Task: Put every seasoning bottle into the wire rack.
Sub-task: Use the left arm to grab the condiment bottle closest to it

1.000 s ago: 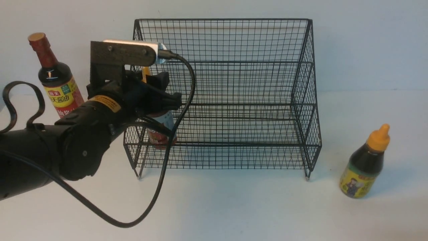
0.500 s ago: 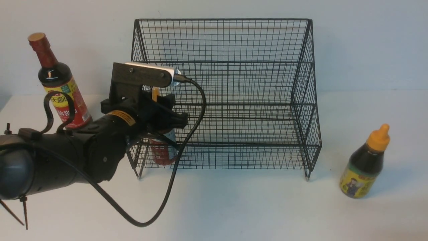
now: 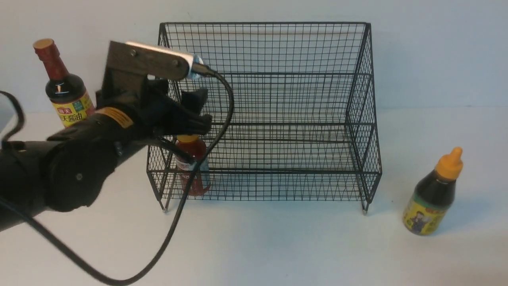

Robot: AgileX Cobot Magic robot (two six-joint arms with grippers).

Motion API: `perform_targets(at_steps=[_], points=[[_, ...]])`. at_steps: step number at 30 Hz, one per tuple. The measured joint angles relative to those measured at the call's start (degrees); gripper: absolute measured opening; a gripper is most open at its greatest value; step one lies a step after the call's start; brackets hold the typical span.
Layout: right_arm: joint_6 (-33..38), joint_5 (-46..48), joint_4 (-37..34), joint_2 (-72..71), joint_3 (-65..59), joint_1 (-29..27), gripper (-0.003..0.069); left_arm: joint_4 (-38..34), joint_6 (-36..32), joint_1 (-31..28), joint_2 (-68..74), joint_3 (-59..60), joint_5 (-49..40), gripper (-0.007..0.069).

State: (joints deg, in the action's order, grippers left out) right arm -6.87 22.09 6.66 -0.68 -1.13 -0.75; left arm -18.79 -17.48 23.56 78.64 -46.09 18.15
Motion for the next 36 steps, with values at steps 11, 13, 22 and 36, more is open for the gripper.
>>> perform_targets(at_steps=[11, 13, 22, 36], points=[[0.0, 0.0, 0.0, 0.0, 0.0, 0.0, -0.001, -7.98, -6.85, -13.42, -16.52, 0.0, -22.57, 0.0], [0.0, 0.0, 0.0, 0.0, 0.0, 0.0, -0.001, -7.92, -7.16, -14.73, -18.01, 0.0, -28.66, -0.0005], [0.0, 0.0, 0.0, 0.0, 0.0, 0.0, -0.001, -2.63, -9.35, -15.45, -22.48, 0.0, -42.38, -0.0005], [0.0, 0.0, 0.0, 0.0, 0.0, 0.0, -0.001, 18.79, 12.44, -24.08, -25.91, 0.16, -34.2, -0.0005]])
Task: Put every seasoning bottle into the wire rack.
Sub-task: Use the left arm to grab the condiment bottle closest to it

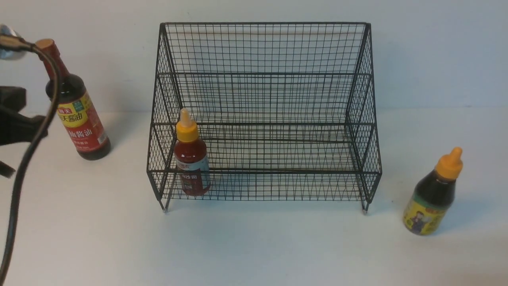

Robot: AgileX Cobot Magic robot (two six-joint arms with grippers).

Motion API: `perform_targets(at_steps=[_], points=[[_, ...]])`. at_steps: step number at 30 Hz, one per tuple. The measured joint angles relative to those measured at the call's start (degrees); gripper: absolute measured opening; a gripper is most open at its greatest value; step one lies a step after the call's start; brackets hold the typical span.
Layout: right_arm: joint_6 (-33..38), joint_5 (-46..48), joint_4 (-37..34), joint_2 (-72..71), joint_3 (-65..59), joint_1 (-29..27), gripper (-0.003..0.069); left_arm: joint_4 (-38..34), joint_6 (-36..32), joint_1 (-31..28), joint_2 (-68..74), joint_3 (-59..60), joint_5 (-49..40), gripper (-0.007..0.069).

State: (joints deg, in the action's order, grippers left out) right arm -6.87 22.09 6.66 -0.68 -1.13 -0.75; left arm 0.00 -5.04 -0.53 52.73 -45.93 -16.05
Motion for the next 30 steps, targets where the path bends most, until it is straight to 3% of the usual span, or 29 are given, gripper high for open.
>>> perform_targets(at_steps=[7, 11, 16, 25, 30], points=[[0.0, 0.0, 0.0, 0.0, 0.0, 0.0, -0.001, 15.35, 14.3, -0.54, 0.0, 1.84, 13.22, -0.0005], [0.0, 0.0, 0.0, 0.0, 0.0, 0.0, -0.001, 17.85, 16.74, -2.98, 1.76, 5.92, 23.55, -0.0005], [0.0, 0.0, 0.0, 0.0, 0.0, 0.0, -0.001, 15.13, 16.97, -5.89, 6.79, 9.73, 34.34, -0.0004], [0.0, 0.0, 0.0, 0.0, 0.0, 0.0, -0.001, 10.06, 11.11, -6.18, 14.75, 10.4, 41.87, -0.0004], [0.0, 0.0, 0.0, 0.0, 0.0, 0.0, -0.001, 0.0, 5.65, -6.18, 21.77, 8.39, 48.11, 0.0036]])
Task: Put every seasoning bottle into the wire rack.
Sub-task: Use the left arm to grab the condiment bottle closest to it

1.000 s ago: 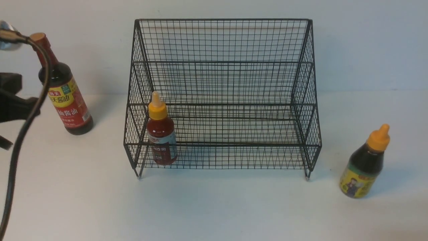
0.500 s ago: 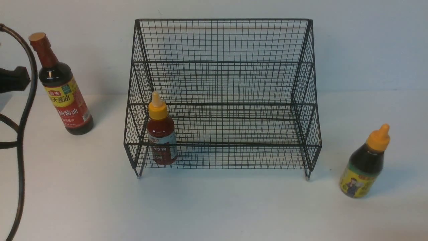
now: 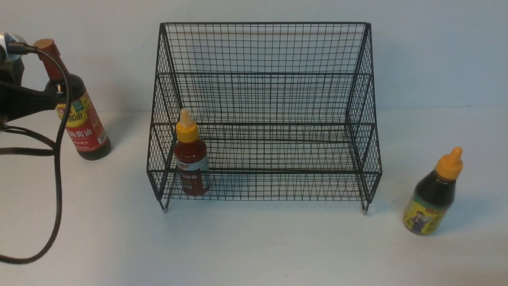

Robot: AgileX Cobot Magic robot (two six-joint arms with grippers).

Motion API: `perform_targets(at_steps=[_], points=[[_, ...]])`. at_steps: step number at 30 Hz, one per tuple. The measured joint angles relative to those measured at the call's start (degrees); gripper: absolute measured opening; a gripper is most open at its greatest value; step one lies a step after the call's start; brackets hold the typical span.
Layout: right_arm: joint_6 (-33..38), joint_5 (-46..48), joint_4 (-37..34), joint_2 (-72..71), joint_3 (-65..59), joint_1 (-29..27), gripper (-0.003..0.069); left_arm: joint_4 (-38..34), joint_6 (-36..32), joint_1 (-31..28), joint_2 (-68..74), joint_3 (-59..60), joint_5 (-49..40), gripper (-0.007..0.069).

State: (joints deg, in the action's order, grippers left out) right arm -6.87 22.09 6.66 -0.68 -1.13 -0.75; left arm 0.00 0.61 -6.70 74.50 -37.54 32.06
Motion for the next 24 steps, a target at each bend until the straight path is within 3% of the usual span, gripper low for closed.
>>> perform_targets(at_steps=[4, 9, 15, 24], points=[[0.0, 0.0, 0.0, 0.0, 0.0, 0.0, -0.001, -0.84, -0.61, 0.0, 4.19, -3.02, 1.38, 0.0106], [0.0, 0.0, 0.0, 0.0, 0.0, 0.0, -0.001, 0.45, -0.61, 0.0, 8.74, -8.86, 1.5, 0.0281], [0.0, 0.0, 0.0, 0.0, 0.0, 0.0, -0.001, -1.15, -1.04, 0.0, 12.26, -13.93, 1.26, 0.0392], [0.0, 0.0, 0.0, 0.0, 0.0, 0.0, -0.001, -2.16, -1.1, -0.07, 19.48, -23.53, -6.36, 0.0406]])
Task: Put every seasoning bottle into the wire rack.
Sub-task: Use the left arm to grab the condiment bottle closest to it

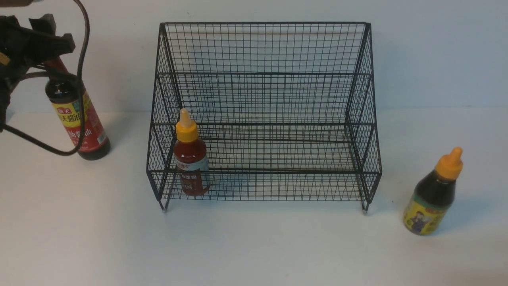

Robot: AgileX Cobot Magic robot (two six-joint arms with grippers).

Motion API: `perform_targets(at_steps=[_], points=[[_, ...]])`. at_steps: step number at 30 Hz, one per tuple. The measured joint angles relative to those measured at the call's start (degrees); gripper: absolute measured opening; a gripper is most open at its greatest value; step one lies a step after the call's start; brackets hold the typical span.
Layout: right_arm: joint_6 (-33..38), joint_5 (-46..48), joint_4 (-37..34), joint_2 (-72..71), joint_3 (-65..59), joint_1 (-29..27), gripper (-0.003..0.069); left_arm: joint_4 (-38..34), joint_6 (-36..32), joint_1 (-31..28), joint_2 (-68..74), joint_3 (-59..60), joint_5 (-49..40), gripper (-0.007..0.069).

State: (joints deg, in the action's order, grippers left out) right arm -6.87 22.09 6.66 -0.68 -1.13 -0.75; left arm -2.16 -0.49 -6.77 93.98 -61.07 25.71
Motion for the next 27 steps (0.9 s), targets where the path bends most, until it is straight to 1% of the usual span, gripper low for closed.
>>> perform_targets(at_steps=[6, 24, 26, 27], points=[[0.0, 0.0, 0.0, 0.0, 0.0, 0.0, -0.001, -0.46, 0.0, -0.98, 2.54, -2.95, -0.68, 0.0408], [0.44, 0.0, 0.0, 0.0, 0.0, 0.0, -0.001, -0.53, -0.04, -1.26, 8.74, -3.53, -1.65, 0.0408], [0.44, 0.0, 0.0, 0.0, 0.0, 0.0, -0.001, -0.58, -0.04, -1.26, 9.1, -3.53, -1.64, 0.0403], [0.44, 0.0, 0.0, 0.0, 0.0, 0.0, -0.001, -0.54, -0.04, -1.26, 9.23, -3.53, -1.71, 0.0382]])
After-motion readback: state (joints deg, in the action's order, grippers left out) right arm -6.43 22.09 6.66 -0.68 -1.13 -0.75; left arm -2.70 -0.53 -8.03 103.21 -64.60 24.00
